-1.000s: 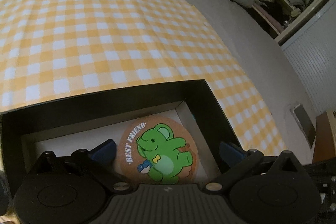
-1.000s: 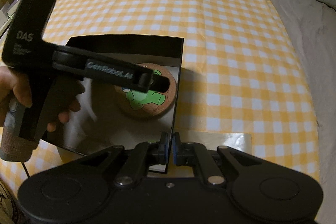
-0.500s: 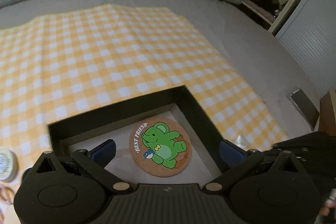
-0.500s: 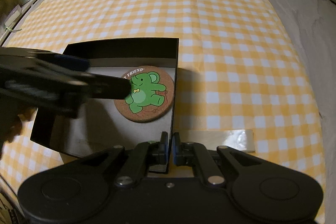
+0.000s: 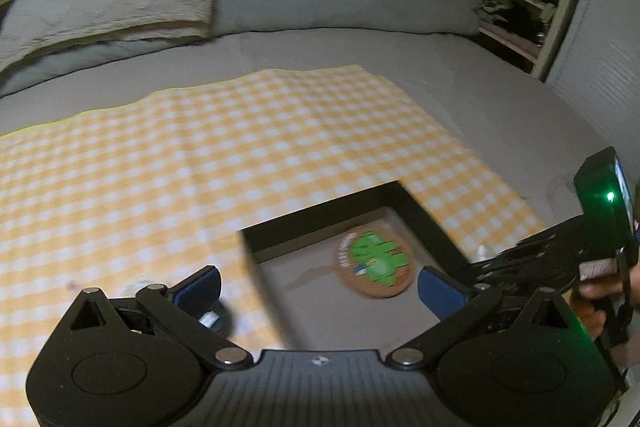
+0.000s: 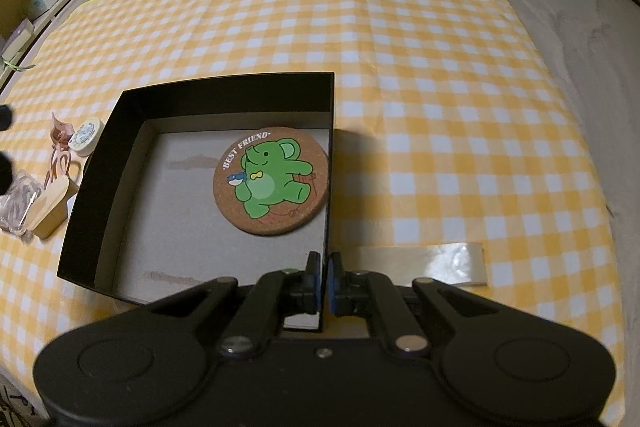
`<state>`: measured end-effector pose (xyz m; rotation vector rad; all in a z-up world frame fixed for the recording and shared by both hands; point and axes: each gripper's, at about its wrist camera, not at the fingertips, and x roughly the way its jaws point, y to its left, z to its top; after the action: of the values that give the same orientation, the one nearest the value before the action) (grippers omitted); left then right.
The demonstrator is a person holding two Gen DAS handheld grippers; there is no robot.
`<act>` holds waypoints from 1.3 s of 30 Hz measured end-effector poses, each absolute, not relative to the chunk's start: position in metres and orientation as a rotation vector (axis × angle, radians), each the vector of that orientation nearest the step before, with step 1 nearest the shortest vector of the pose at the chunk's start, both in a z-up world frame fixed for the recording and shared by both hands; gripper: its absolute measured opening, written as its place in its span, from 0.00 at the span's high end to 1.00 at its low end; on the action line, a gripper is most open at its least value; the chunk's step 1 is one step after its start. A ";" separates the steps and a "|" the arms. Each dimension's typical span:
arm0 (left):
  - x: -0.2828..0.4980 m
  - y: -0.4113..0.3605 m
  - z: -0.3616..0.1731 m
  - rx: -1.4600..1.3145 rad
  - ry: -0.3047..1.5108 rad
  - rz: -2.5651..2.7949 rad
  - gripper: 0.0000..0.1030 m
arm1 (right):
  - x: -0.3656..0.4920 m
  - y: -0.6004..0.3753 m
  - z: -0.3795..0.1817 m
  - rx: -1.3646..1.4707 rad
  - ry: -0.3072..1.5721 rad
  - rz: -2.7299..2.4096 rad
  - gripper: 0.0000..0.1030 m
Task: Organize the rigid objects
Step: 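Move the left gripper to the clear plastic case and grasp it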
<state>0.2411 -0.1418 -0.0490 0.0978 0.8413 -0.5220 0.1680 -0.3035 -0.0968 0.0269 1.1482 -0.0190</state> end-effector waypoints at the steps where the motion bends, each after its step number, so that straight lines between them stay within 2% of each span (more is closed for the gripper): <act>1: 0.240 -0.134 -0.048 0.098 0.841 -0.508 0.00 | 0.168 -0.303 -0.097 0.026 1.149 -0.020 0.96; 14: 0.245 -0.013 -0.057 0.057 0.882 -0.240 0.00 | 0.172 -0.304 -0.098 0.023 1.154 -0.031 0.96; 20: 0.249 0.024 -0.078 0.158 0.939 -0.156 0.00 | 0.175 -0.305 -0.101 0.020 1.161 -0.035 0.96; 33: 0.237 -0.003 -0.136 0.534 1.069 -0.338 0.00 | 0.177 -0.306 -0.104 -0.004 1.169 -0.032 0.96; 39: 0.250 -0.008 -0.155 0.595 1.096 -0.306 0.02 | 0.177 -0.306 -0.106 -0.007 1.170 -0.032 0.95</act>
<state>0.2495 -0.0079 -0.1555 0.5946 1.0955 -0.3062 0.1768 -0.3060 -0.1056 -0.0071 1.1703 -0.0319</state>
